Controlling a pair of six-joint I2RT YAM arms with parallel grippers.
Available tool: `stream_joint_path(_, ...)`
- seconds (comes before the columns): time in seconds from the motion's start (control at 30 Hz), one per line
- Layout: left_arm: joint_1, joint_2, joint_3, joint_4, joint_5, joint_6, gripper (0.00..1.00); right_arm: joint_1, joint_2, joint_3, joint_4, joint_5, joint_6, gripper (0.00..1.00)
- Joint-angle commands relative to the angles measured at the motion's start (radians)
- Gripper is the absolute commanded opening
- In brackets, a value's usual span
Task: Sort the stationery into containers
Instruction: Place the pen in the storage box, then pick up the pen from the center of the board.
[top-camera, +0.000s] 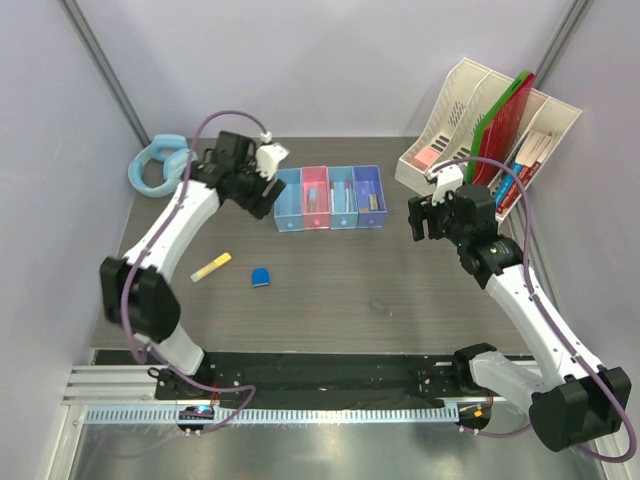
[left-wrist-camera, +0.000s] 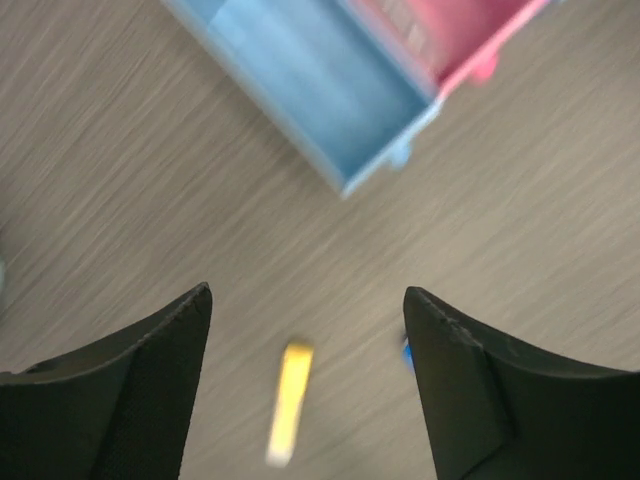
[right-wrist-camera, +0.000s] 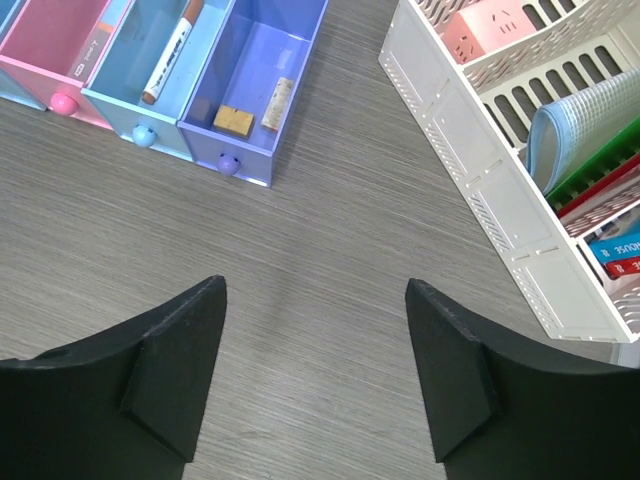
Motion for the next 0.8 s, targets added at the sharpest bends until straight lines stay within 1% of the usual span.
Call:
stream_joint_path(0.0,0.117,-0.151,-0.245,-0.009,-0.054,0.296,0.79,-0.002,-0.014,0.008,0.031,-0.042,-0.015,0.82)
stream_joint_path(0.07,0.160,-0.193,-0.304,-0.017,-0.038,0.368,0.82,-0.002,-0.015,0.010,0.013,-0.084,-0.040,0.87)
stream_joint_path(0.13,0.220,-0.206,-0.364,-0.026,-0.017,0.416,0.83,-0.002,-0.023,0.002,0.007,-0.112,-0.067,0.89)
stream_joint_path(0.2,0.266,-0.203,-0.396,-0.023,0.022,0.474,0.86,-0.002,-0.032,0.002,0.005,-0.118,-0.072,0.91)
stream_joint_path(0.3,0.300,-0.159,-0.428,-0.024,0.069,0.532,0.86,-0.003,-0.041,-0.001,0.004,-0.123,-0.064,0.91)
stream_joint_path(0.47,0.324,-0.073,-0.416,-0.046,0.126,0.575,0.86,-0.002,-0.049,-0.007,-0.004,-0.112,-0.061,0.91)
stream_joint_path(0.57,0.327,-0.050,-0.427,-0.061,0.154,0.598,0.85,-0.002,-0.047,-0.013,-0.008,-0.114,-0.072,0.92)
stream_joint_path(0.63,0.327,-0.036,-0.444,-0.031,0.140,0.598,0.85,-0.002,-0.041,-0.013,-0.010,-0.117,-0.072,0.92)
stream_joint_path(0.73,0.326,0.004,-0.482,0.008,0.094,0.595,0.81,-0.003,-0.038,-0.013,-0.010,-0.125,-0.069,0.92)
stream_joint_path(0.77,0.327,0.017,-0.491,0.020,0.088,0.594,0.78,-0.003,-0.040,-0.013,-0.010,-0.128,-0.066,0.92)
